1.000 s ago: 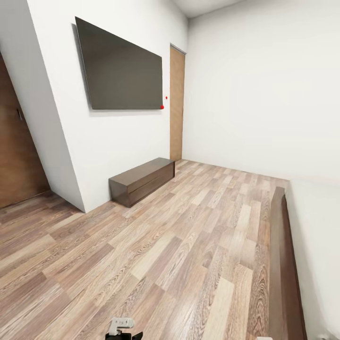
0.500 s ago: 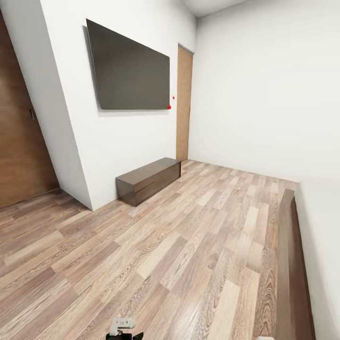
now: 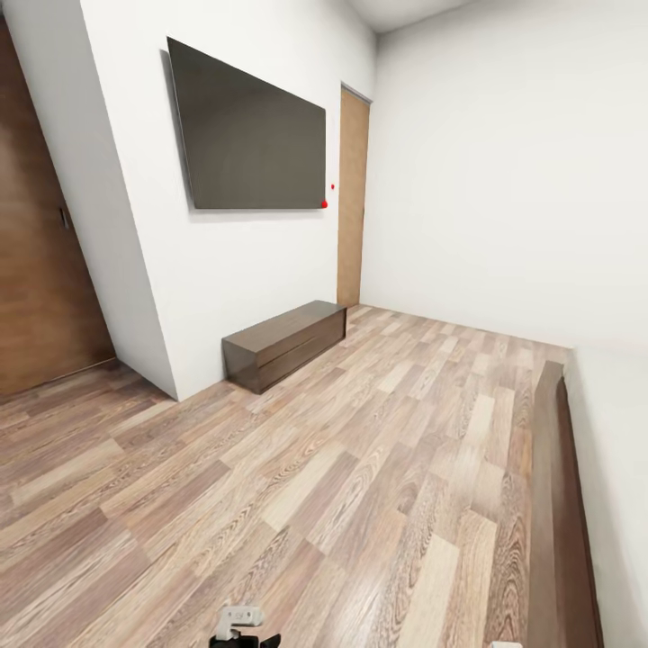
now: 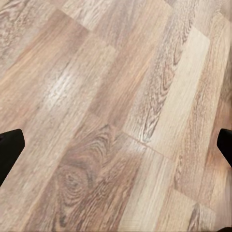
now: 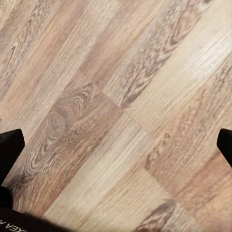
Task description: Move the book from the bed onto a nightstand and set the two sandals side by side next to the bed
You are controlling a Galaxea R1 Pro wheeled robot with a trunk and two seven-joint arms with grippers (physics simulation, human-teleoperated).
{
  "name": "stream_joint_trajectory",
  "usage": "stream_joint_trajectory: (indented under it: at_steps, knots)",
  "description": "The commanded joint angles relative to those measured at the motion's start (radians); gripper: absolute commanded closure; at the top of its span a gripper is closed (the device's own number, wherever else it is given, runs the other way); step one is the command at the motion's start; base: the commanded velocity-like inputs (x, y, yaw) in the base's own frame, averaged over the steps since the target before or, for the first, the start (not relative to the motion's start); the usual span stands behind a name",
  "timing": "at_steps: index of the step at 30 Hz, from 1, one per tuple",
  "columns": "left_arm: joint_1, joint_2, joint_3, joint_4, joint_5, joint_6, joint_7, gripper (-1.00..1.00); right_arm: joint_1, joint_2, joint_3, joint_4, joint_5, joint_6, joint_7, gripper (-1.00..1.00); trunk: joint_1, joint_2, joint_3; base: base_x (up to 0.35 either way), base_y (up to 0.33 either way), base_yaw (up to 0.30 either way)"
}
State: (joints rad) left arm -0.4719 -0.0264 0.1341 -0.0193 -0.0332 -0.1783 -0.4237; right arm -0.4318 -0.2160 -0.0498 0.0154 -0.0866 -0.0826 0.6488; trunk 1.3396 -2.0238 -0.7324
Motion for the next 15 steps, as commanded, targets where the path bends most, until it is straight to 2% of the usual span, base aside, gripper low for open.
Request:
stream_joint_trajectory:
  at_steps: [1, 15]
  knots:
    - [-0.001, -0.002, 0.007, 0.001, -0.004, -0.002, -0.003, -1.0, -0.001, 0.0, -0.004, 0.002, -0.004, 0.0, 0.005, -1.0, -0.004, 0.007, 0.002, 0.0, 0.0, 0.0]
    - [-0.001, -0.009, 0.007, 0.001, -0.005, -0.001, -0.001, -1.0, -0.001, 0.0, -0.004, 0.002, -0.004, -0.001, 0.005, -1.0, -0.058, 0.105, 0.046, 0.0, 0.0, 0.0]
